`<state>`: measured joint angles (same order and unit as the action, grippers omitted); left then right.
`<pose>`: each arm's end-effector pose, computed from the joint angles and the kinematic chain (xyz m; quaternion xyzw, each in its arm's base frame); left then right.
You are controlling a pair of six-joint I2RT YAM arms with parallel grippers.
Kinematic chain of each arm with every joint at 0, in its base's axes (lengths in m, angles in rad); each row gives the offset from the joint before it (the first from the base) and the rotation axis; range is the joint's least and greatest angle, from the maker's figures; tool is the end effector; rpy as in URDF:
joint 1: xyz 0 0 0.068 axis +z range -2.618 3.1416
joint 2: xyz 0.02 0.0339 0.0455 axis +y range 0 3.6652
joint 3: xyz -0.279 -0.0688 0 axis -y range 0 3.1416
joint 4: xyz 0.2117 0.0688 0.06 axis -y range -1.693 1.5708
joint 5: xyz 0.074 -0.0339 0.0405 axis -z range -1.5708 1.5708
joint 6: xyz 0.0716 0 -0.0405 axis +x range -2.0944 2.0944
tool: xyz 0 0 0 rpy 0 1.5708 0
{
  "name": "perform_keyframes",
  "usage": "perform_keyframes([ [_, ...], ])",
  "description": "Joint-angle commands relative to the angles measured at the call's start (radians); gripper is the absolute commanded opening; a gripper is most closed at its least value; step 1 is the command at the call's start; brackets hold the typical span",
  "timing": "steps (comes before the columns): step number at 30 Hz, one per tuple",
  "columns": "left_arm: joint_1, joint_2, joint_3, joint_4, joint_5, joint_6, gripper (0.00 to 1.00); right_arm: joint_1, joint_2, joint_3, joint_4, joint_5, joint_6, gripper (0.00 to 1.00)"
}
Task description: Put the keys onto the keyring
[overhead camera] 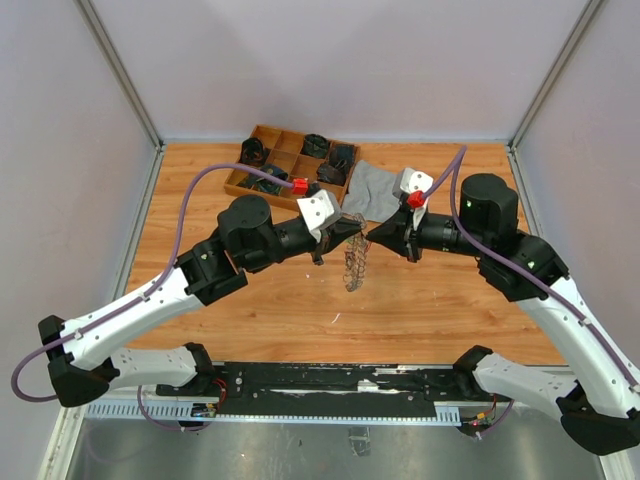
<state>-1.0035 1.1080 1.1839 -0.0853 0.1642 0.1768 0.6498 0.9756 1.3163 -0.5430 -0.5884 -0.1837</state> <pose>0.1226 -0.2143 0.4377 0.4420 0.5562 -0.3351 0.6189 0.1144 0.1369 0.4450 -0.4678 0.6039 0.3583 0.5367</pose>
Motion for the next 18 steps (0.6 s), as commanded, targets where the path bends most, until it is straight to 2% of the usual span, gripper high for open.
perform_keyframes([
  [1,-0.001,0.006,0.048,0.036,0.007,0.014,0.01,-0.007,-0.022,0.021,0.03,-0.027,0.002,0.01],
  [18,-0.001,0.001,0.055,0.032,0.019,0.007,0.01,-0.008,-0.029,0.046,0.01,0.011,-0.018,0.01],
])
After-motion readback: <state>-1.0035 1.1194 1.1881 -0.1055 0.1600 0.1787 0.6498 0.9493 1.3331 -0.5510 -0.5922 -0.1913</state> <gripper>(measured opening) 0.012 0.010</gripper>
